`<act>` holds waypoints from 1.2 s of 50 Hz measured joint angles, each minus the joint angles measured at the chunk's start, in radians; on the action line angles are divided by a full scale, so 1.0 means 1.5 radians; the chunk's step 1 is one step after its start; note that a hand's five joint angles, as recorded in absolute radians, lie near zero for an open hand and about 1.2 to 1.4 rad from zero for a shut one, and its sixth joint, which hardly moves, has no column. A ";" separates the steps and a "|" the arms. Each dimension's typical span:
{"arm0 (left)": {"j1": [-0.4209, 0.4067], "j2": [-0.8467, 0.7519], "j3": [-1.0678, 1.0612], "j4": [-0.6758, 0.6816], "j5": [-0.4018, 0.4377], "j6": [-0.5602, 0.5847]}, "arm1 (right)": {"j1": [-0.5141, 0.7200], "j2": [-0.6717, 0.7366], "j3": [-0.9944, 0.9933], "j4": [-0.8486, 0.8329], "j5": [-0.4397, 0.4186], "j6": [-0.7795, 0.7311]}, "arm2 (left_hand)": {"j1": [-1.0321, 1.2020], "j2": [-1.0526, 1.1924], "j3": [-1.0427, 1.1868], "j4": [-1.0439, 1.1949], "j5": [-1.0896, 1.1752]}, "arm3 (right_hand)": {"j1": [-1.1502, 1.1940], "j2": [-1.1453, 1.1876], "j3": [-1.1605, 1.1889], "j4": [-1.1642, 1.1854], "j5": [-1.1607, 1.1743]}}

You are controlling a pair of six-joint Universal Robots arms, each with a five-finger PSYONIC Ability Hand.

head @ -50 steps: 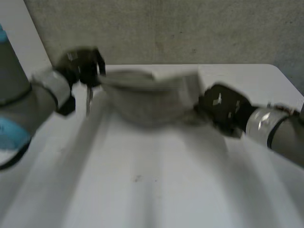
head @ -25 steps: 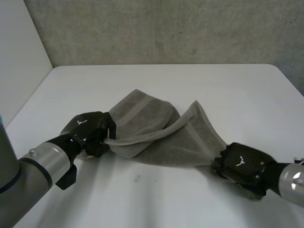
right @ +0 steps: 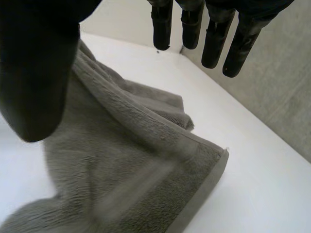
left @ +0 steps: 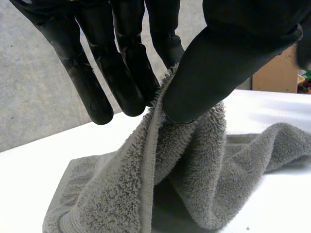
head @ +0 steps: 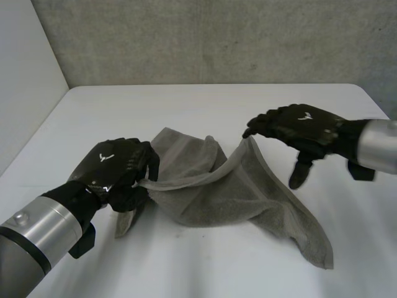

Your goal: Fold the towel.

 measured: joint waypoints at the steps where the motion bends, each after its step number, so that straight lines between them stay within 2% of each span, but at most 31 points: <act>1: -0.001 0.000 -0.001 0.000 0.000 0.005 | 0.019 0.030 -0.033 -0.003 0.026 0.008 | 0.000 0.000 0.000 0.000 0.000 | 0.000 0.000 0.000 0.000 0.000; 4: -0.006 0.000 -0.002 0.000 0.000 0.015 | 0.059 0.102 -0.111 -0.006 0.083 0.024 | 0.000 0.000 0.000 0.000 0.000 | 0.000 0.000 0.000 0.000 0.000; 8: -0.011 0.000 -0.003 0.001 0.000 0.022 | 0.094 0.190 -0.208 -0.008 0.121 0.050 | 0.000 0.000 0.000 0.000 0.000 | 0.000 0.000 0.000 0.000 0.000; 18: -0.016 0.002 -0.002 0.002 -0.001 0.023 | 0.146 0.364 -0.407 -0.009 0.142 0.116 | 0.000 0.000 0.000 0.000 0.000 | 0.031 0.017 0.016 0.013 0.028; 23: -0.015 0.002 -0.001 0.002 -0.002 0.022 | 0.159 0.430 -0.467 -0.009 0.163 0.120 | 0.000 0.000 0.000 0.000 0.000 | 0.197 0.187 0.186 0.170 0.194; 26: -0.014 0.002 0.000 0.002 -0.003 0.022 | 0.165 0.462 -0.490 -0.009 0.184 0.117 | 0.000 0.000 0.000 0.000 0.000 | 0.372 0.362 0.358 0.350 0.369; 30: -0.011 0.001 0.001 0.003 -0.003 0.022 | 0.169 0.479 -0.501 -0.009 0.201 0.114 | 0.000 0.000 0.000 0.000 0.000 | 0.500 0.486 0.483 0.475 0.489; 33: -0.007 -0.001 0.004 0.006 -0.003 0.022 | 0.170 0.476 -0.503 -0.009 0.207 0.112 | 0.000 0.000 0.000 0.000 0.000 | 0.705 0.690 0.684 0.677 0.693; 34: -0.006 -0.002 0.004 0.007 -0.003 0.022 | 0.170 0.475 -0.503 -0.009 0.207 0.112 | 0.000 0.000 0.000 0.000 0.000 | 0.726 0.711 0.709 0.697 0.719; 39: 0.001 -0.008 0.011 0.021 -0.003 0.022 | 0.165 0.432 -0.493 -0.006 0.209 0.111 | 0.000 0.000 0.000 0.000 0.000 | 0.732 0.720 0.726 0.722 0.735; 42: 0.007 -0.014 0.020 0.038 -0.003 0.022 | 0.157 0.370 -0.465 -0.002 0.207 0.113 | 0.000 0.000 0.000 0.000 0.000 | 0.732 0.720 0.726 0.722 0.735; 54: 0.023 -0.051 0.088 0.068 -0.006 0.023 | 0.077 -0.032 -0.173 0.006 0.207 0.090 | 0.000 0.000 0.000 0.000 0.000 | 0.732 0.720 0.726 0.722 0.735; 60: 0.022 -0.092 0.094 0.057 -0.006 0.033 | 0.044 -0.156 -0.059 0.055 0.208 0.035 | 0.000 0.000 0.000 0.000 0.000 | 0.732 0.720 0.726 0.722 0.735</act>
